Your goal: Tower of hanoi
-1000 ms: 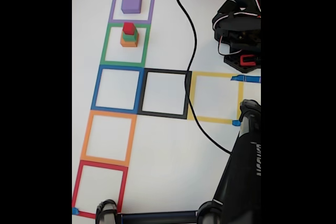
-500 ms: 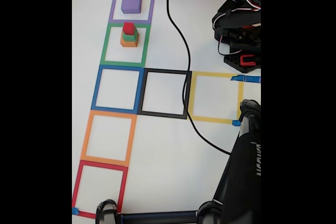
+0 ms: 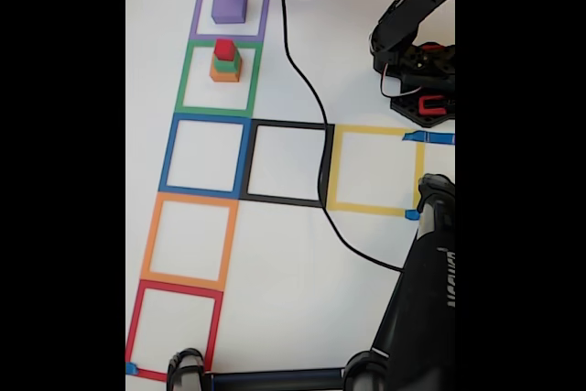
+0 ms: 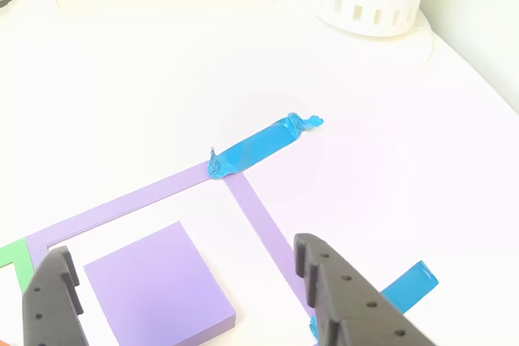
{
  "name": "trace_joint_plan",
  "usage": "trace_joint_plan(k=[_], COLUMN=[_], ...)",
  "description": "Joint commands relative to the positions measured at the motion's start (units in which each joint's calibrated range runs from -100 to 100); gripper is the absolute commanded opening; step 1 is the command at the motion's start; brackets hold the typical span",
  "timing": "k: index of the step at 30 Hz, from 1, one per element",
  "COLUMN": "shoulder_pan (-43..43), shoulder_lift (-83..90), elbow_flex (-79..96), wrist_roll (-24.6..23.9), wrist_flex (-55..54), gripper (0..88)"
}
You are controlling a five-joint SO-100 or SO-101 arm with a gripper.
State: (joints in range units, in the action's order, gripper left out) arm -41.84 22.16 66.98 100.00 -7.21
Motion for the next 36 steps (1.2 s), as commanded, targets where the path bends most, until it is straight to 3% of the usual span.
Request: trace_joint_plan(k=[1,27,36], shoulder_pan=[0.1,-0.2,1.7], shoulder_lift=[-2.7,-27.6,-33.9], elbow_flex=[0.7,3.8,4.0], wrist_roll=[0.0,0.0,0.0], wrist_flex=[-7.3,-38.6,-45.0], gripper=[33.1,37.8,37.9])
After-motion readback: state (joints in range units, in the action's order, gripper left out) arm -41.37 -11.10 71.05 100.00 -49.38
